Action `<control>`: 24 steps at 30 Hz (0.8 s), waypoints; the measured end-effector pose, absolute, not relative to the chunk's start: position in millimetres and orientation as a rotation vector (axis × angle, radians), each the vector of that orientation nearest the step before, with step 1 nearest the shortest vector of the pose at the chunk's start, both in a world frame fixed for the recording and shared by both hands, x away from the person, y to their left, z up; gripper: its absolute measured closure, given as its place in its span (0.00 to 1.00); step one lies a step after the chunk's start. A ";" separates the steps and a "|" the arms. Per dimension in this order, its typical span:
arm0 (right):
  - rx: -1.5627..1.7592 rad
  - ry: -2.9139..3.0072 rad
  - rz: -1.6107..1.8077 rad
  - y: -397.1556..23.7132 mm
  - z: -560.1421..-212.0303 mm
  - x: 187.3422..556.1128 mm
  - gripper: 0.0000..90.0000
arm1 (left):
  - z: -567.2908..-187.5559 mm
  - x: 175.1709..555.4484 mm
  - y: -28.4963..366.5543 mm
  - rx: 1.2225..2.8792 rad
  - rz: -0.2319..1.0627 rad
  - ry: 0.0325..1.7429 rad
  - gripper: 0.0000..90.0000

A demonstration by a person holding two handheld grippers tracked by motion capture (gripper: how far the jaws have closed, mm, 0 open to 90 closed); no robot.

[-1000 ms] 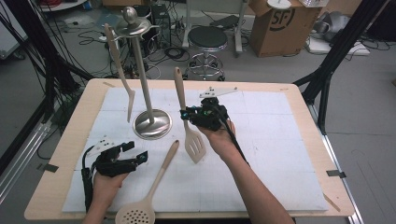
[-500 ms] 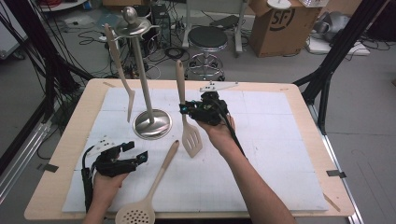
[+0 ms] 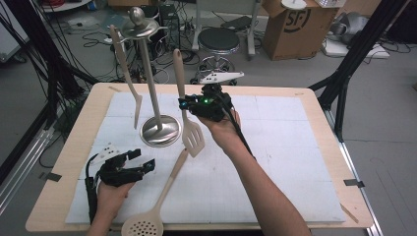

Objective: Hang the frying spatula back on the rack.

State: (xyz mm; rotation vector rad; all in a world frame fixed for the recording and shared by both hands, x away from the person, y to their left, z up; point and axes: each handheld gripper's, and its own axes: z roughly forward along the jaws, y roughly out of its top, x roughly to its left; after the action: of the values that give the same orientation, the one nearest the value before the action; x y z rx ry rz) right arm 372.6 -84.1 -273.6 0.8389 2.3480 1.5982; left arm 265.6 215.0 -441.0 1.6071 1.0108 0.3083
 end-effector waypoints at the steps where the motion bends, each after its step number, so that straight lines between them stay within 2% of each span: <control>1: 0.840 2.351 1.594 -82.3 -272.8 372.5 0.86 | -441.0 265.7 214.8 1.606 0.312 1.011 0.23; 24: 0.773 2.357 1.608 -56.3 -251.3 377.7 0.86 | -441.1 265.5 215.0 1.598 0.307 1.014 0.23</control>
State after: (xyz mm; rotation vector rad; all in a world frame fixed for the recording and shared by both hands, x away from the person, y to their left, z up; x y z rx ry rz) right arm 377.7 -56.3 -251.3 0.7725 2.3570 1.6084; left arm 265.5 215.0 -441.1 1.5980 1.0145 0.3071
